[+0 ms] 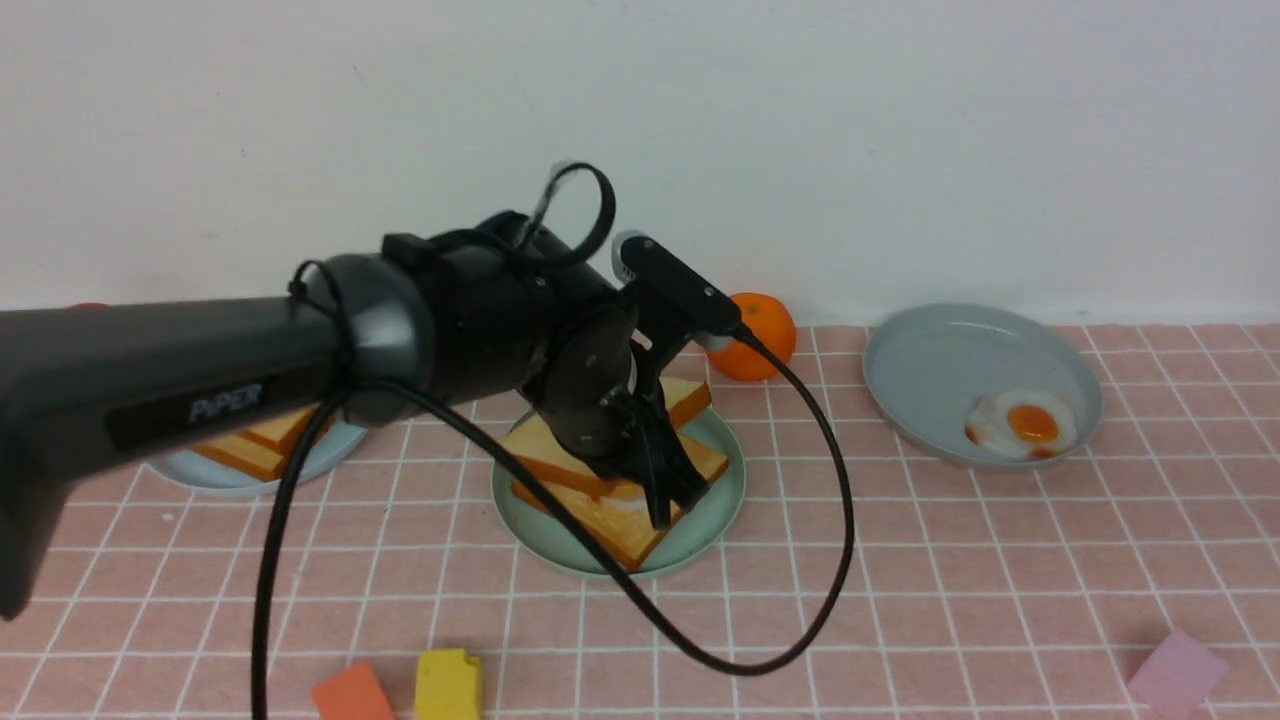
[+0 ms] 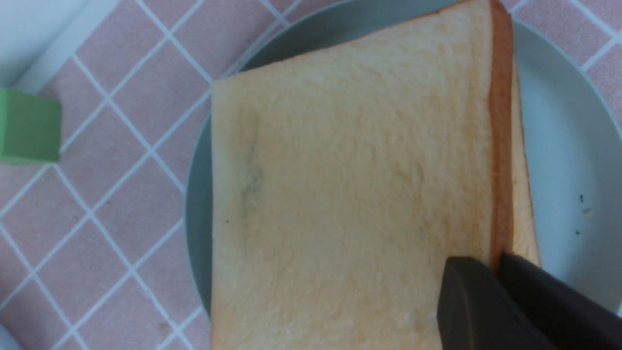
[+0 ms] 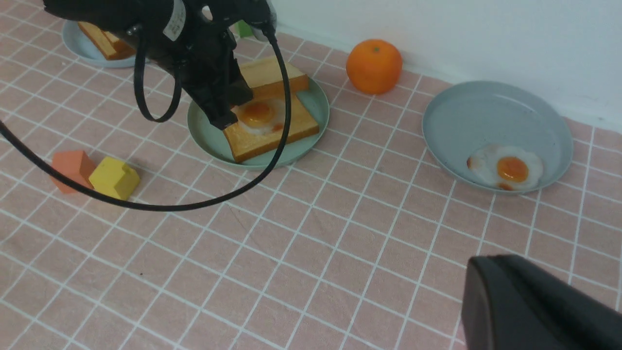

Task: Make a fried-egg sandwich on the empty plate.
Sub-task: Use the left arm to place a slice of bread on the fried egg in the middle

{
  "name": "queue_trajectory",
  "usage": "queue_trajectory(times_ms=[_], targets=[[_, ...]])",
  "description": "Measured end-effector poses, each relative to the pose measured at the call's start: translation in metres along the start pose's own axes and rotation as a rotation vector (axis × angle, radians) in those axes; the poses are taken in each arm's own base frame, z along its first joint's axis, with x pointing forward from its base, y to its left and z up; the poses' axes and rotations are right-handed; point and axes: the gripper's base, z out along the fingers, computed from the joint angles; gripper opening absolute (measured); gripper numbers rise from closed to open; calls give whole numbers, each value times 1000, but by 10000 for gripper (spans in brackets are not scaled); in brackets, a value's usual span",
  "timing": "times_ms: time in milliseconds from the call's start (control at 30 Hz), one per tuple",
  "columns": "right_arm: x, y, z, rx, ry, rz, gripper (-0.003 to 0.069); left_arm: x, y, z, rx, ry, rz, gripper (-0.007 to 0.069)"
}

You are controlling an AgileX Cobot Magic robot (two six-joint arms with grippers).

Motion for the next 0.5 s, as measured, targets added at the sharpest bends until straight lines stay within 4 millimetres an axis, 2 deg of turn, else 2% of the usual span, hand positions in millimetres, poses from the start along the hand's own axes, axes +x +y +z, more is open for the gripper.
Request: queue_trajectory(times_ms=[133, 500], targets=[[0, 0, 0, 0, 2, 0, 22, 3, -2, 8, 6, 19, -1, 30], [0, 0, 0, 3, 2, -2, 27, 2, -10, 7, 25, 18, -2, 30]])
